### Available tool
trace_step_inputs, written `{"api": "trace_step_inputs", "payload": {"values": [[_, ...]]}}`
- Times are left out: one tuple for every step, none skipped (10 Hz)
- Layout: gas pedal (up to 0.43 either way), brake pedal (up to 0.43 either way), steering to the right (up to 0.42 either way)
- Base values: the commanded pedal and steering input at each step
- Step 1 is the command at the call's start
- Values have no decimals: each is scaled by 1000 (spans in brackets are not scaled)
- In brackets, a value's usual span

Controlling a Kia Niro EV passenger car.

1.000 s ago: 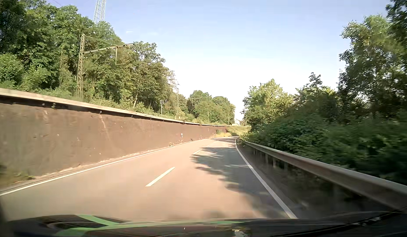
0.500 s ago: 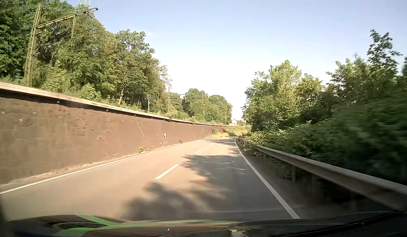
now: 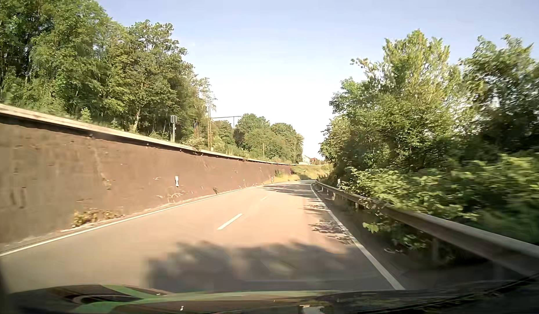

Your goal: Follow the waypoints while adhering to traffic rules and regulations

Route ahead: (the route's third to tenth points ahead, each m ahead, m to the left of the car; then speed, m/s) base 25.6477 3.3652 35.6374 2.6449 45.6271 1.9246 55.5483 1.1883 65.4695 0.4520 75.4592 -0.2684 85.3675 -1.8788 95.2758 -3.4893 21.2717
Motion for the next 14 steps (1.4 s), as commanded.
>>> {"api": "trace_step_inputs", "payload": {"values": [[130, 0, 5], [130, 0, 5], [157, 0, 5], [197, 0, 5], [228, 0, 5], [228, 0, 5], [228, 0, 5], [240, 0, 5], [248, 0, 5], [248, 0, 5], [248, 0, 5], [240, 0, 5], [240, 0, 5], [228, 0, 5]]}}
